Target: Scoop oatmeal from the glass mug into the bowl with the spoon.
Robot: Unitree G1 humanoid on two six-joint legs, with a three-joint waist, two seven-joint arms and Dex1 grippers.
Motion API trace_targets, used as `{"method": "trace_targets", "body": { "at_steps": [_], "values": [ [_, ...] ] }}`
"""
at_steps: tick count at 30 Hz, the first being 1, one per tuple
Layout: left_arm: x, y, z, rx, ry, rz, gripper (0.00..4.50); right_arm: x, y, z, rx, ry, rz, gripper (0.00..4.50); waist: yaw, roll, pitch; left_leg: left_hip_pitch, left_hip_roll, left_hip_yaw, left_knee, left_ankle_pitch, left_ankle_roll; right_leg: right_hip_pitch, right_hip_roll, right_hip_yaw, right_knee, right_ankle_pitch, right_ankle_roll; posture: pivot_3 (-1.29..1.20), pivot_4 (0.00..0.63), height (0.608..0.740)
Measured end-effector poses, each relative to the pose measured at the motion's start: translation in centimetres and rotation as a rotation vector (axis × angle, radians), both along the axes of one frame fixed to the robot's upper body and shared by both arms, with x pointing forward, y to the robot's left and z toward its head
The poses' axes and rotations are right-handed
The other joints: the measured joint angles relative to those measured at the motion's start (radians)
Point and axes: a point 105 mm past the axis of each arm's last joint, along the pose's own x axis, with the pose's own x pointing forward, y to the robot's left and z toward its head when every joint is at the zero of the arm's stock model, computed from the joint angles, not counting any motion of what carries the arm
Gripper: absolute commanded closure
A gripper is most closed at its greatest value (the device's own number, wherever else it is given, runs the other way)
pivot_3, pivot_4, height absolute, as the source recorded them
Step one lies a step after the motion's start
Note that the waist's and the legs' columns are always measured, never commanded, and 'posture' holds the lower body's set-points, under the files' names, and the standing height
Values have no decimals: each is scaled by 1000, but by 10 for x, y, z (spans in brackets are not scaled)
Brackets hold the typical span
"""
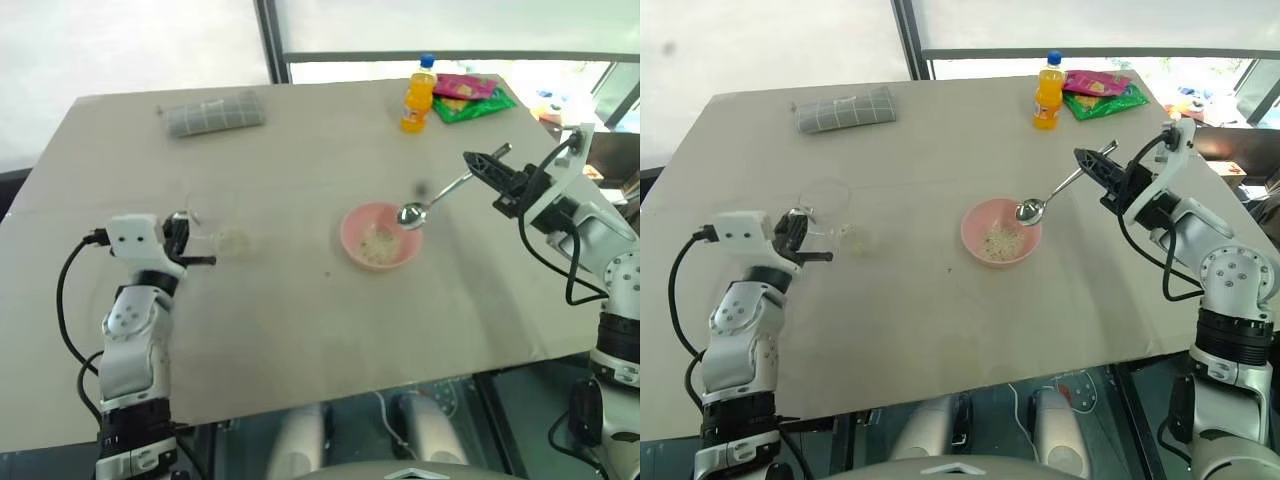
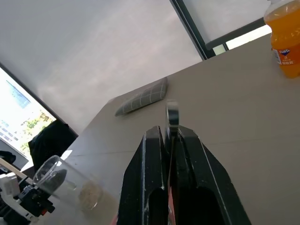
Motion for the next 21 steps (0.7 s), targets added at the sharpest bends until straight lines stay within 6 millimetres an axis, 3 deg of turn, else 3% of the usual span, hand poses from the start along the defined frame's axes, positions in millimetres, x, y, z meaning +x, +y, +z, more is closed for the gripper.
{"method": "trace_targets", "body": {
  "at_steps": [6, 9, 15, 21],
  "values": [
    [3, -6, -1, -11, 1, 0, 4430, 0, 2, 4, -4, -13, 2, 4500, 1, 0, 0, 0, 0, 0, 0, 0, 0, 0, 0, 0, 0, 0, 0, 0, 150, 740],
    [11, -20, 0, -24, 0, -38, 4430, 2, 11, 24, 4, -69, 21, 4500, 5, 0, 0, 0, -1, 0, 1, 0, 0, 0, 0, 0, 0, 1, 1, 0, 150, 740],
    [43, -83, 15, -4, -26, -225, 4430, -2, 55, 73, 27, -195, 146, 4500, 5, 0, 0, -1, -3, 1, 1, 0, 0, 0, 0, 0, 0, 1, 1, 0, 150, 740],
    [66, -127, 23, 24, -25, -402, 4430, -7, 100, 91, -2, -243, 245, 4500, 0, 0, 0, -2, -3, 3, 0, 0, 0, -1, 0, -1, -1, 1, 1, 0, 150, 740]
  ]
}}
